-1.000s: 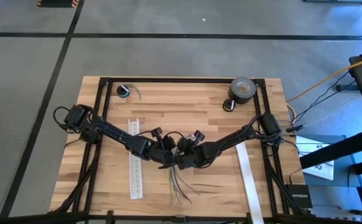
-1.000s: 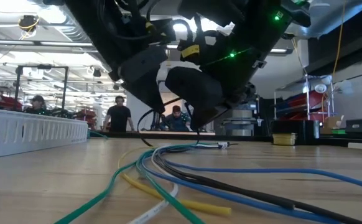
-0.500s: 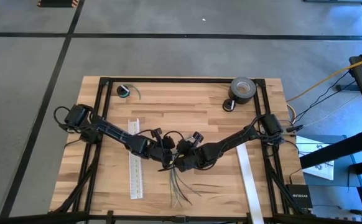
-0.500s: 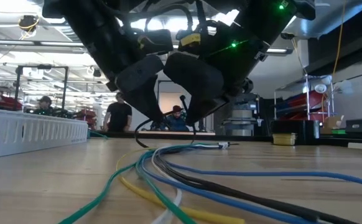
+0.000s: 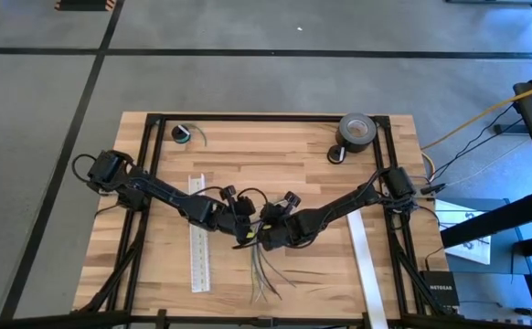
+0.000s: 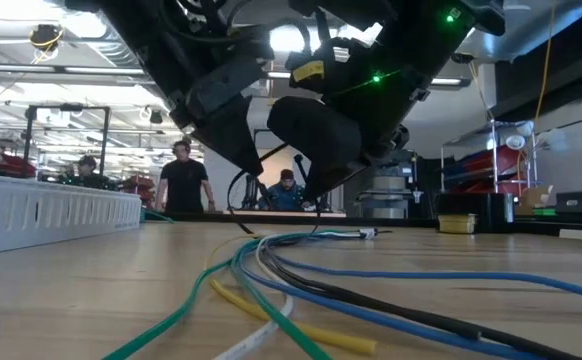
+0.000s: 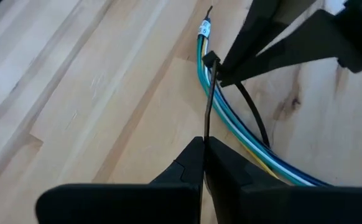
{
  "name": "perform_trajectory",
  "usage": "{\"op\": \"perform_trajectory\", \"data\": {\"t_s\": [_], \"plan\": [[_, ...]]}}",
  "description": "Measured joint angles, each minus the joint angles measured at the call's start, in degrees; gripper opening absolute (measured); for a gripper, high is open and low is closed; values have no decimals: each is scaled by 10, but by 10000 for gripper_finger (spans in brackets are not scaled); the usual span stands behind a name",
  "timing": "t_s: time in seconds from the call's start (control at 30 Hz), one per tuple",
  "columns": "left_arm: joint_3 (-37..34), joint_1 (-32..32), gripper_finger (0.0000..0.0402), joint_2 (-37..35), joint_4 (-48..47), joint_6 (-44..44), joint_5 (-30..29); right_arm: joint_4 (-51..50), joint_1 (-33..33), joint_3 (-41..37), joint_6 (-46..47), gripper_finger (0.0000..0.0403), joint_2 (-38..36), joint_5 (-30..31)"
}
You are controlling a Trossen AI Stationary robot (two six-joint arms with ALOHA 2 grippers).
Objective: Ziptie cables
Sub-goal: Wrap the colored cables with the black zip tie
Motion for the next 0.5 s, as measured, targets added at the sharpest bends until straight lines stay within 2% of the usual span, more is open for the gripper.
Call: {"op": "perform_trajectory", "data": {"t_s": [0.5], "plan": [[-20, -2, 0, 6, 17, -5, 4, 16, 0, 0, -2, 0, 0, -5]]}}
